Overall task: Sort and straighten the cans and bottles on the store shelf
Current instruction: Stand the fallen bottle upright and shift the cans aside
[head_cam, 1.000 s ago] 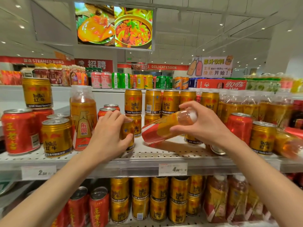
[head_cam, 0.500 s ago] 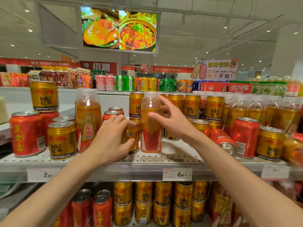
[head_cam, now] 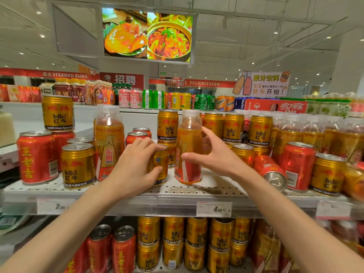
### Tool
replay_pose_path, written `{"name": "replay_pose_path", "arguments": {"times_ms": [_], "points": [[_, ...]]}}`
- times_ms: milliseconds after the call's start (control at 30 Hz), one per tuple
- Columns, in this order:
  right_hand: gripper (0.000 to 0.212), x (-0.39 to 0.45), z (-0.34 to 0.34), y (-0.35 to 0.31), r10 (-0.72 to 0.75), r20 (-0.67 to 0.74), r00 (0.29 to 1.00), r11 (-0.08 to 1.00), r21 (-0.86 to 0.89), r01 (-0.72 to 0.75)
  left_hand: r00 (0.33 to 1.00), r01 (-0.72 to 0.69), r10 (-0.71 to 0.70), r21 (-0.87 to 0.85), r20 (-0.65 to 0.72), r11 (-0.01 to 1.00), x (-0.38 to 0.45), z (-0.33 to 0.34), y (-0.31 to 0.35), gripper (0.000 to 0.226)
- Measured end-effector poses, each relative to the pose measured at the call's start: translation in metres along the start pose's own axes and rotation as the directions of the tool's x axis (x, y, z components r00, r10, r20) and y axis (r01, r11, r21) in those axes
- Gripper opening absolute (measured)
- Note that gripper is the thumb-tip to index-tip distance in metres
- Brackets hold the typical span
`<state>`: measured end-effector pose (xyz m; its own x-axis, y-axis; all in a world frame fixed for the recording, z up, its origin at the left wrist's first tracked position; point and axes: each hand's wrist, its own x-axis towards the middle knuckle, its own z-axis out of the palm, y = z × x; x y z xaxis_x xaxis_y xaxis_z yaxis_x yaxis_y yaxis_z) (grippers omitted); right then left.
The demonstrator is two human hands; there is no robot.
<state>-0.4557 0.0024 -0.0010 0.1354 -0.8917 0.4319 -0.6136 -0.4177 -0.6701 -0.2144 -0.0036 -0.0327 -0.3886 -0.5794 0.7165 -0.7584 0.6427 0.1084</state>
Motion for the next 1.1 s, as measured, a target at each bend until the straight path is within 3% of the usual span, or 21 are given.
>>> {"name": "replay_pose_path", "arguments": {"times_ms": [67,300,500,833,967,1100], "points": [[0.103,-0.002,0.007,0.007,0.001,-0.049,0.999,1.000,-0.002,-0.001,1.000,0.001,-0.001,0.002,-0.002,1.000,0.000,0.000,0.000,0.051],[0.084,-0.006,-0.010,0.018,0.049,0.115,0.992,0.983,0.169,-0.068,1.000,0.021,-0.021,-0.006,0.006,1.000,-0.001,0.001,0.002,0.052],[0.097,-0.020,0.020,0.014,0.051,-0.043,0.998,0.992,0.115,-0.046,0.999,0.038,-0.038,0.001,0.020,0.999,-0.001,0.002,0.003,0.052],[0.084,-0.032,0.024,0.012,0.094,-0.062,0.994,0.995,0.027,-0.093,0.998,0.063,-0.063,-0.090,0.008,0.994,-0.008,0.008,0.007,0.061],[0.070,-0.064,0.018,0.010,0.123,-0.169,0.978,0.983,0.155,-0.097,0.994,0.060,-0.074,-0.176,-0.074,0.983,-0.022,0.010,0.013,0.065],[0.050,-0.116,0.020,0.018,0.128,-0.254,0.959,0.949,0.312,-0.044,0.968,0.091,-0.166,-0.352,-0.187,0.932,-0.051,0.013,0.039,0.053]]}}
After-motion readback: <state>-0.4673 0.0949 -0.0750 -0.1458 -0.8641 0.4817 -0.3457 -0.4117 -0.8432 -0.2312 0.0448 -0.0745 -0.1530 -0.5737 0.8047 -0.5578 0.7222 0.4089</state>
